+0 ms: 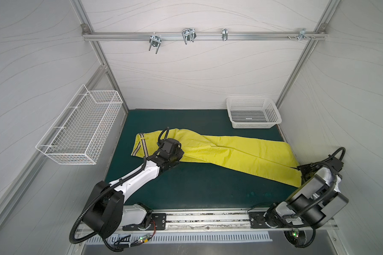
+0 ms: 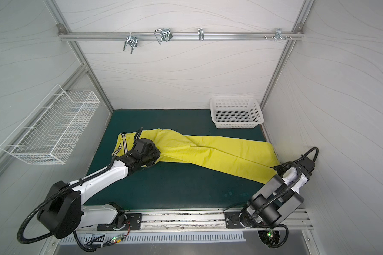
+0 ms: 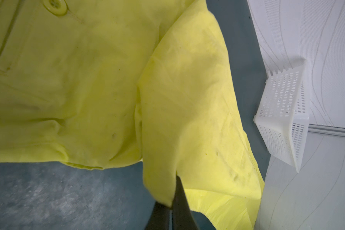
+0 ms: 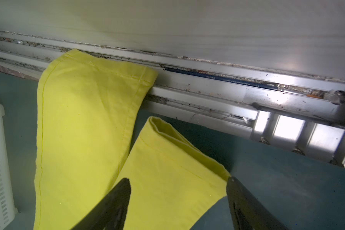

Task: Roll up the long pants
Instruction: Fold the long pant at the center of the board.

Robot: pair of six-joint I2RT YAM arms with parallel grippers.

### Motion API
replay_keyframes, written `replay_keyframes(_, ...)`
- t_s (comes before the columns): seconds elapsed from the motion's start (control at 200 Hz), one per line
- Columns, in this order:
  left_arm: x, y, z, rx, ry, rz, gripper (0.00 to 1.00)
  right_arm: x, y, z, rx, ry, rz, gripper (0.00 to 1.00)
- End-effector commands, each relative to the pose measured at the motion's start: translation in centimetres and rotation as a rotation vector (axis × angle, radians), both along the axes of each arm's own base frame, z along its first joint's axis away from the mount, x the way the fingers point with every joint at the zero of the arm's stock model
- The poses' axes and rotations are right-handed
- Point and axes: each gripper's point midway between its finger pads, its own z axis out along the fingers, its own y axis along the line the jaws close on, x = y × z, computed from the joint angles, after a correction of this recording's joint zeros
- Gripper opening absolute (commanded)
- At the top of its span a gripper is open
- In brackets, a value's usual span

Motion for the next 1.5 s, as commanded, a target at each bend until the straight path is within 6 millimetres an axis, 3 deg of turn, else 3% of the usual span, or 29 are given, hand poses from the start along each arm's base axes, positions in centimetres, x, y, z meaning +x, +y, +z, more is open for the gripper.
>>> replay_keyframes(0.0,1.4,-1.0,1.5,-0.038,-0.043,-0.019,0.00,1.0,-1.4,0.3,-0.008,-0.035,-0.010,0.77)
replay_keyframes(0.43,1.7,-2.2,-0.6,-0.093,0.015,-0.034,0.00,3.3,-2.6,-1.3,-0.041,-0.005,-0.004,0.73)
replay_keyframes(0.625,1.7,-2.2,-0.5,-0.101,0.015,-0.030,0.00,4.5,-3.1,-2.9,-0.028,0.023,-0.007,0.68)
replay_keyframes(0.72,1.6,-2.1,-0.4,-0.095,0.015,-0.031,0.00,5.4,-3.1,-2.9,-0.029,-0.008,0.006,0.48)
replay_keyframes(0.805,1.4,-1.9,-0.3,-0.089,0.017,-0.028,0.00,6.2,-2.9,-2.2,-0.051,-0.023,0.028,0.04)
replay_keyframes(0.835,1.4,-1.8,-0.2,-0.086,0.015,-0.026,0.00,6.2,-2.8,-2.0,-0.058,-0.019,0.032,0.00)
replay_keyframes(0.95,1.3,-1.5,0.2,-0.083,0.005,-0.015,0.00,6.3,-2.5,0.8,-0.151,-0.025,0.047,0.00)
replay_keyframes(1.191,1.1,-1.1,0.7,-0.073,-0.002,-0.004,0.00,8.1,-1.6,10.0,-0.291,-0.201,0.084,0.00)
replay_keyframes(1.396,0.8,-0.7,1.0,-0.054,-0.010,-0.002,0.00,14.0,0.3,16.8,-0.338,-0.433,0.255,0.00)
replay_keyframes(1.491,1.0,-1.0,1.0,-0.057,-0.006,-0.016,0.00,16.6,0.8,17.2,-0.336,-0.428,0.315,0.00)
